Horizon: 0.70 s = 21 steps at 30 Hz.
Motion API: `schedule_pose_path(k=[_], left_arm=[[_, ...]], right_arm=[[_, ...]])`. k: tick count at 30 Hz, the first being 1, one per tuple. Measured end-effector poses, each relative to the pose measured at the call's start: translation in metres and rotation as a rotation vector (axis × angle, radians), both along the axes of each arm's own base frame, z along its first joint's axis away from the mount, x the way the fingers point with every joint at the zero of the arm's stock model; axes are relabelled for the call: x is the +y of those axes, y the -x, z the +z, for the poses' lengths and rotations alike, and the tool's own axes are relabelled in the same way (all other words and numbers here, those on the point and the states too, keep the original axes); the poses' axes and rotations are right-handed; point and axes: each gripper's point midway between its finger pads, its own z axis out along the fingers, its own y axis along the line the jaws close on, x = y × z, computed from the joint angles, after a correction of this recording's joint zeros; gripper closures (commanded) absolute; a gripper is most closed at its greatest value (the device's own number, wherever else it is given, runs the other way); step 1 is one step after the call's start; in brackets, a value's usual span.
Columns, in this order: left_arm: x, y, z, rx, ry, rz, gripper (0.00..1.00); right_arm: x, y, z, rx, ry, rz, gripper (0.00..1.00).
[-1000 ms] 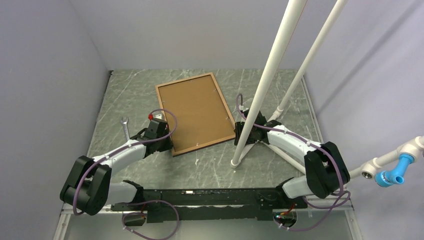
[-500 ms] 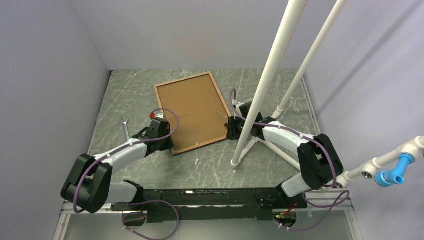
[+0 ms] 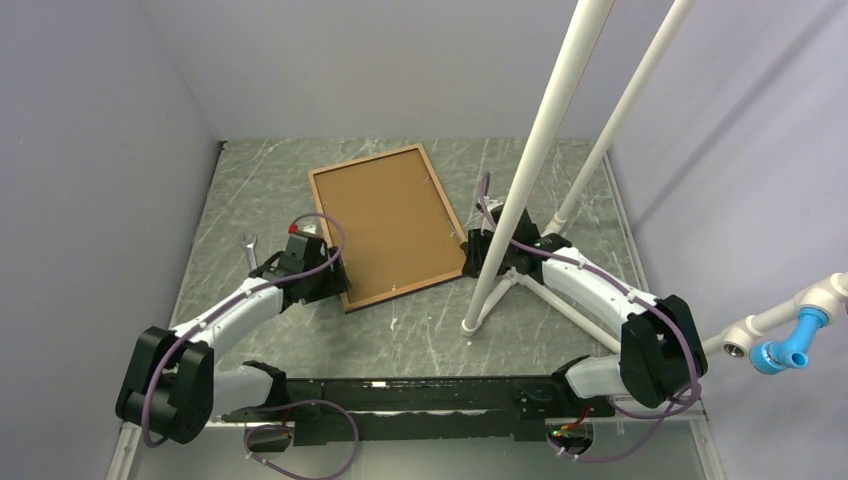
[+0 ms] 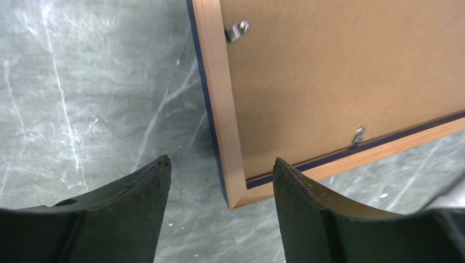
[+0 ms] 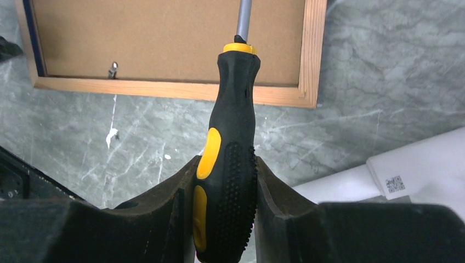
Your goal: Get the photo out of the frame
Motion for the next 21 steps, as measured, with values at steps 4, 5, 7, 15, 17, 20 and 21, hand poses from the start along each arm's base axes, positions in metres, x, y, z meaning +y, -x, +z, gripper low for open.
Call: schedule_pose_path(k=[4,5,7,15,17,20,21], left_arm=[[0.005,-0.018,0.020,-0.023,0.052,0.029,0.28],[0.006,-0.024,0.027,-0.034,0.065,0.036,0.28],[0.010,-0.039,0.039,-0.049,0.083,0.048,0.28],[0.032,-0.102,0.041,-0.003,0.080,0.093,0.30],[0.036,-0.117,0.035,0.017,0.064,0.094,0.35],[0.038,-0.126,0.025,0.045,0.052,0.097,0.38],[0.039,-0.127,0.022,0.051,0.048,0.100,0.41]], right_arm=[[-0.004,0.009,-0.008,0.046,0.000,-0.007,1.00],[-0.005,0.010,-0.009,0.057,-0.001,-0.009,1.00],[-0.006,0.011,-0.010,0.067,-0.007,-0.011,1.00],[-0.011,0.008,-0.013,0.114,-0.054,-0.031,1.00],[-0.010,0.008,-0.014,0.126,-0.062,-0.032,1.00],[-0.007,0.009,-0.017,0.141,-0.077,-0.027,1.00],[-0.006,0.009,-0.018,0.146,-0.081,-0.027,1.00]])
